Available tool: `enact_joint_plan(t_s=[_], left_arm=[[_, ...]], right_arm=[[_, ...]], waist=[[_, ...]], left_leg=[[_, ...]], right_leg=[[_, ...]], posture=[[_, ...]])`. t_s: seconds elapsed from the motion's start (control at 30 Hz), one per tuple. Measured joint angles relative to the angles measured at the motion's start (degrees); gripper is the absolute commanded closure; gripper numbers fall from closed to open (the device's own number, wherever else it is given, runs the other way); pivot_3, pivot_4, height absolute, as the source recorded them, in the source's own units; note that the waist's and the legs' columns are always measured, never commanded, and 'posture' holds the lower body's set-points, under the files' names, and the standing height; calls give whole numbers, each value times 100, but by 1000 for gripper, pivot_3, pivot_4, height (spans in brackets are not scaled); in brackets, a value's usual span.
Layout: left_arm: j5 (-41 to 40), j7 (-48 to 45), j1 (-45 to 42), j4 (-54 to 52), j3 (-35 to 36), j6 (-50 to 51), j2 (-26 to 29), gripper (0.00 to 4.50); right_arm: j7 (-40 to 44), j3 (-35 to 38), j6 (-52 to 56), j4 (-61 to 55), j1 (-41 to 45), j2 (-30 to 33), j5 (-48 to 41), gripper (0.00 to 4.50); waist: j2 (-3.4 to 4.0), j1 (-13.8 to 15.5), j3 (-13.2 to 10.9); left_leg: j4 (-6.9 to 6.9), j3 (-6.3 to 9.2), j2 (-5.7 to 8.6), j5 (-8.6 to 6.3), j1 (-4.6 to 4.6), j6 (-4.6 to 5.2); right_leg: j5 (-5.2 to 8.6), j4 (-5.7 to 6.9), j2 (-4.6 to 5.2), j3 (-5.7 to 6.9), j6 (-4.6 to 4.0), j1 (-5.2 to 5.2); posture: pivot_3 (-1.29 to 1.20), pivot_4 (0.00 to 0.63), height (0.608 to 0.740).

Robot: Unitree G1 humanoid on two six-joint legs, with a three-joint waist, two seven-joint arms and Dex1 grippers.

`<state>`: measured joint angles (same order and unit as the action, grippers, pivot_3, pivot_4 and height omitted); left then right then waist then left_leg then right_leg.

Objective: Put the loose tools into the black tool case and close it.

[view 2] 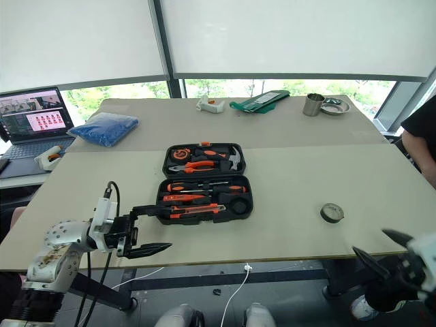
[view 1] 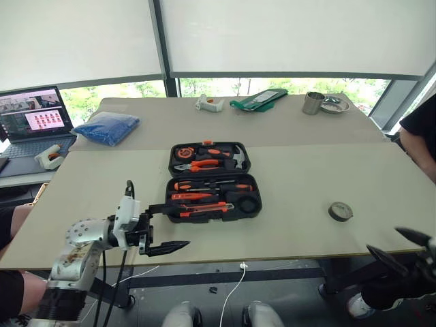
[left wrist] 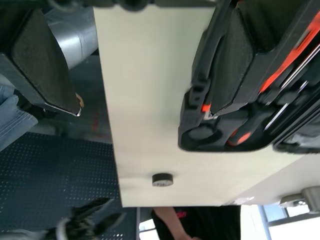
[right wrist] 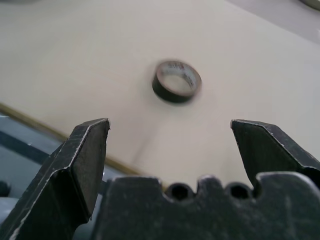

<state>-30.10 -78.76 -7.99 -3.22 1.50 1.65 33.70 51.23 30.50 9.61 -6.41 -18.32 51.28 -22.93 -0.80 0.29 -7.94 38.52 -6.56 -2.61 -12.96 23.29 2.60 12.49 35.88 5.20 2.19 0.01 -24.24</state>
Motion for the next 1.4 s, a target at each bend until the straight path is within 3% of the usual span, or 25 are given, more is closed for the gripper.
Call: enact_joint_plan(t_s=[0.2,0.4,0.53,0.73,0.8,1.0,1.17,1.3,1.4], left_arm=[[78,275,-92,-114,-127,-15,-168,49],[-46,642,-124,-508,-133,361,-234,49],[-171,852,-124,-803,-131,594,-264,49],[-166,794,-41,-853,-136,592,-250,0],[-162,743,-39,-852,-147,583,-243,0],[-157,653,-52,-823,-159,583,-233,0],[-148,564,33,-818,-171,577,-166,0],[-153,570,167,-822,-150,564,-142,0],[-168,668,201,-834,-76,603,-138,0]], right_arm=[[99,-1281,1248,250,1479,542,201,0],[351,-2072,2078,752,2035,996,500,0],[376,-2207,2493,796,2189,1077,598,0],[401,-2365,2669,849,2366,1042,646,1741],[435,-2506,2591,971,2512,1027,717,2580],[574,-2805,2461,1219,2886,1024,969,4466],[937,-2931,2719,839,3382,987,802,4466],[1258,-3065,3566,-82,4481,596,18,4466],[1494,-3639,4038,-444,5313,246,-264,4466]], waist=[[-6,79,-4],[-7,102,-4],[-11,84,-6],[-12,48,-7],[-12,42,-7],[-11,41,-7],[-11,-4,-9],[-18,-44,-14],[-20,-34,-15]], left_leg=[[-5,3,3,9,34,60],[26,2,25,-44,57,98],[33,0,40,-51,56,108],[41,1,39,-51,51,107],[43,0,39,-50,51,107],[43,0,39,-50,51,107],[41,-2,36,-50,51,107],[41,0,19,-49,49,103],[41,0,13,-48,49,101]], right_leg=[[-6,0,-21,7,13,-12],[13,-8,6,8,52,-10],[12,-11,17,4,61,-5],[23,-8,14,4,76,-4],[29,-7,14,2,77,-4],[8,-6,14,-1,58,-5],[6,-5,11,-3,62,-12],[6,-1,0,4,62,-11],[8,-2,3,11,34,-12]], posture=[[0,150,740],[0,150,740],[0,150,740],[0,150,740],[0,150,740],[0,150,740],[0,150,740],[0,150,740],[0,150,740]])
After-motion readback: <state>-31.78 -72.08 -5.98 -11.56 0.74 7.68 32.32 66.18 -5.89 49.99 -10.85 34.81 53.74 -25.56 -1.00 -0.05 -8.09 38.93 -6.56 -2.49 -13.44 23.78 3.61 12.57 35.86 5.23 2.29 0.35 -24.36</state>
